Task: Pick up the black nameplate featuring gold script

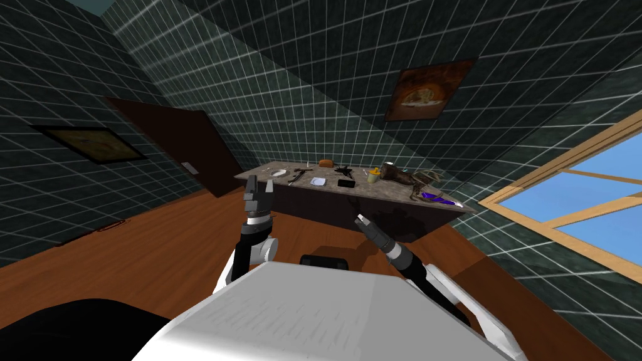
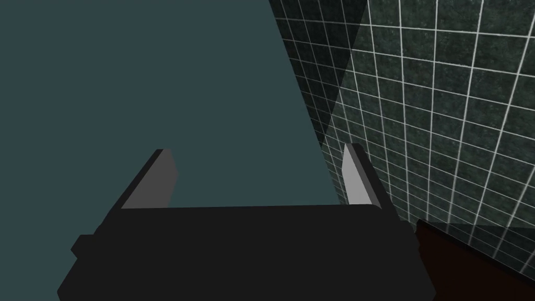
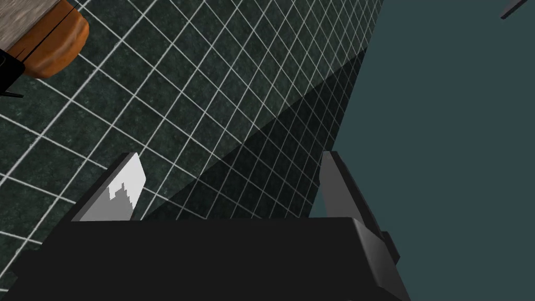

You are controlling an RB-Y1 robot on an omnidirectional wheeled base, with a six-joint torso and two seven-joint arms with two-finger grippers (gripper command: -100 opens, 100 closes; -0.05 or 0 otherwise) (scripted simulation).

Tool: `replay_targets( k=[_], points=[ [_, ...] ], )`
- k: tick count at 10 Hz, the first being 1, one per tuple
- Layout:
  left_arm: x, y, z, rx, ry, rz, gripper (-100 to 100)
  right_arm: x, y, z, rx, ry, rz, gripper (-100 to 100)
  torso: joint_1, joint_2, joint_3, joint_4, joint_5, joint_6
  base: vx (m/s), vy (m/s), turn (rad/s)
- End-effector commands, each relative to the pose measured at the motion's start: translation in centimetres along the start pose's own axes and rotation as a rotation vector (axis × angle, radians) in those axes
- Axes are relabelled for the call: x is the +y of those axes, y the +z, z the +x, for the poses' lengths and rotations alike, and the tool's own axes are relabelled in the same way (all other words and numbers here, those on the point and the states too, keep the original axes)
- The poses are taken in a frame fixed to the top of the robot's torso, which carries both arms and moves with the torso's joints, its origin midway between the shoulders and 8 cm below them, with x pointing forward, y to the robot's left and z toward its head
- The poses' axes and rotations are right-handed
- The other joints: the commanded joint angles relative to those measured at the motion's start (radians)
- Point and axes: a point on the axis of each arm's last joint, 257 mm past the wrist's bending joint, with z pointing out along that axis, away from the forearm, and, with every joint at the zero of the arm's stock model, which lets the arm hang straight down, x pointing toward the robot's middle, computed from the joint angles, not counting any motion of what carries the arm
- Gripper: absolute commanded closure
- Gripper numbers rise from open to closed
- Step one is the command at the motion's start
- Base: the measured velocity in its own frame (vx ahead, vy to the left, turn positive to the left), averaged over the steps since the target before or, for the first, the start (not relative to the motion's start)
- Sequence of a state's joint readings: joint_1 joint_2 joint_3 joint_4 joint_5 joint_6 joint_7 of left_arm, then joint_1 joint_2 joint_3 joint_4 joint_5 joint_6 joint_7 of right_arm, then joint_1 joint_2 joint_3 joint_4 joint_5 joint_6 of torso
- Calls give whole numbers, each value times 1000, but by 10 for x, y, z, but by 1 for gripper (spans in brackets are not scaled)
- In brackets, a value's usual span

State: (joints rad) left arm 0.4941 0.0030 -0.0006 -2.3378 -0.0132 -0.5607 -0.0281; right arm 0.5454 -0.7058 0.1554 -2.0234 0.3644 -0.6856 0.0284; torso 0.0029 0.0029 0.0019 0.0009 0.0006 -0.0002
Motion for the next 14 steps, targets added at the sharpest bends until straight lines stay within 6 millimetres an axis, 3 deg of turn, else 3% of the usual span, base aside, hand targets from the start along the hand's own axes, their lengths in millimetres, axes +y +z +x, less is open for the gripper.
replay_targets(
  k=[1,5,10,11,14],
  points=[
    [0,0,0,0,0,0,0,-4,-12,8,56,-21,4,-100,0,0,0,0,0,0,-45,55,70],
    [0,0,0,0,0,0,0,-27,-41,32,220,-83,31,-100,-2,-2,-1,0,0,1,-17,45,98],
    [0,0,0,0,0,0,0,-43,-65,42,351,-137,44,-100,-2,-4,-2,-1,0,1,-2,44,63],
    [0,0,0,0,0,0,0,-55,-82,48,416,-161,62,-100,-3,-3,-2,-1,-1,1,12,39,179],
    [0,0,0,0,0,0,0,-70,-107,51,527,-206,79,-100,-1,-5,-3,-1,0,0,21,59,122]
  ],
)
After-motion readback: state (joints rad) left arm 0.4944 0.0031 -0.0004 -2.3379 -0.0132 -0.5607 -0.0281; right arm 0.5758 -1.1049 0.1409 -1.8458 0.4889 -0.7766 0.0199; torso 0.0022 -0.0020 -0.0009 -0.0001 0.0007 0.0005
